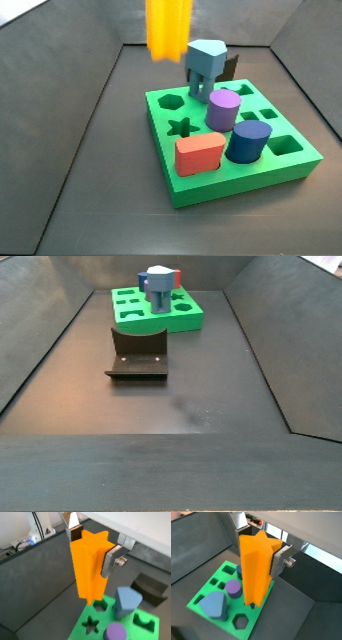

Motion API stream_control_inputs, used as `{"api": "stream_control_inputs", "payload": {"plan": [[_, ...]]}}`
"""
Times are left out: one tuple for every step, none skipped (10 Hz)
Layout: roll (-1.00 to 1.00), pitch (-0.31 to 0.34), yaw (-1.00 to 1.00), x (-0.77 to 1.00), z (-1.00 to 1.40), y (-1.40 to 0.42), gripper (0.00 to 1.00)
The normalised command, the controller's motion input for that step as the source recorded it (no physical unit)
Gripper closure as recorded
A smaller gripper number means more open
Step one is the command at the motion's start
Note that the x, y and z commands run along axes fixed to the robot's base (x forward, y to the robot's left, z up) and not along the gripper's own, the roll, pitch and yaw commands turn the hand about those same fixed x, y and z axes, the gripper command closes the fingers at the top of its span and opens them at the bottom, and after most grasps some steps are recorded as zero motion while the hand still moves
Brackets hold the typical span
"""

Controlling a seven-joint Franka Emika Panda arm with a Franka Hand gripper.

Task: Pick up the star object. Move up. Place the star object on the fixture. Regrasp the star object. Move to above the board. Insert the star object.
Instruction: Insert the star object.

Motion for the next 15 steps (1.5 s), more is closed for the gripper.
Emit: {"api": "stream_control_inputs", "payload": {"plan": [[-0.03, -0.110, -0.32, 0.23, -0.47, -0.37, 1.00], [0.00, -0.057, -0.31, 0.23, -0.42, -0.20, 1.00], [-0.02, 0.000, -0.19, 0.18, -0.10, 0.00, 1.00], [0.00, 0.000, -0.19, 0.17, 0.00, 0.00, 1.00], [0.05, 0.000, -0.64, 0.34, -0.22, 0.00, 1.00], [0.03, 0.000, -0.89, 0.16, -0.36, 0.00, 1.00], [0.00, -0.006, -1.00, 0.04, -0.47, 0.00, 1.00], [0.00, -0.016, -1.00, 0.00, -0.56, 0.00, 1.00], [0.00, 0.000, -0.26, 0.10, -0.03, 0.00, 1.00], [0.00, 0.000, 0.00, 0.00, 0.00, 0.00, 1.00], [0.03, 0.000, -0.01, 0.00, -0.10, 0.00, 1.00], [0.05, 0.000, -0.09, 0.00, -0.17, 0.00, 1.00], [0.07, 0.000, -0.19, 0.00, -0.36, 0.00, 1.00], [0.04, 0.000, -0.25, 0.00, -0.41, 0.00, 1.00], [0.03, 0.000, -0.12, 0.00, -0.08, 0.00, 1.00]]}}
